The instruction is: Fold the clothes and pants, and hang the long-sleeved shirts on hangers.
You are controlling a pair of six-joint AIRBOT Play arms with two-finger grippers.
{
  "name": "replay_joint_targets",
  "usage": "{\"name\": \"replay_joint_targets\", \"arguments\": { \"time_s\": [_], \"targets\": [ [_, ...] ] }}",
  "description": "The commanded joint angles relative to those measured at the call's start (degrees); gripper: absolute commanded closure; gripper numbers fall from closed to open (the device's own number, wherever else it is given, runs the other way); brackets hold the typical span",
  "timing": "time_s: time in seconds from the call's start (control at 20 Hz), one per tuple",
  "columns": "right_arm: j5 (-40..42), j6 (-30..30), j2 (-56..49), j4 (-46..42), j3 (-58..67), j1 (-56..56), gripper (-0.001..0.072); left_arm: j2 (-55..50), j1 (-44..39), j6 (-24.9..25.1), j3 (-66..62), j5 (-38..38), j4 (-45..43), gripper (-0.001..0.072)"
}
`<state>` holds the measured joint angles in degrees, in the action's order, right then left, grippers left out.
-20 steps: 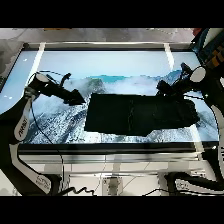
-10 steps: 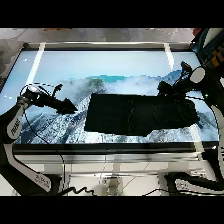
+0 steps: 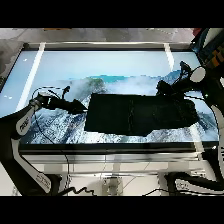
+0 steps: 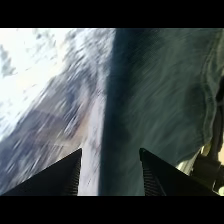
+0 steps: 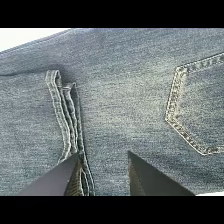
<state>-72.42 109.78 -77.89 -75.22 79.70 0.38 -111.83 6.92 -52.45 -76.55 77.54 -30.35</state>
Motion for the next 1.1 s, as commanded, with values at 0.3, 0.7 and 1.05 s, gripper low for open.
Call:
{"name": "replay_joint_targets", "arguments": {
  "time_s": [0.3, 0.7, 1.05],
  "targets": [
    [0.2, 0.0, 0.0, 0.6, 0.0, 0.0, 0.0400, -0.8, -10.4, 1.5, 0.0, -7.7, 10.1, 0.0150],
    [0.0, 0.0, 0.0, 1.9, 0.0, 0.0, 0.0400, -2.1, -18.4, 2.1, 0.0, -8.7, 13.7, 0.0691],
    [0.6, 0.0, -0.2, 2.2, 0.0, 0.5, 0.0400, 5.5, -7.8, -0.9, 0.0, -7.8, 4.6, 0.0695]
  ]
}}
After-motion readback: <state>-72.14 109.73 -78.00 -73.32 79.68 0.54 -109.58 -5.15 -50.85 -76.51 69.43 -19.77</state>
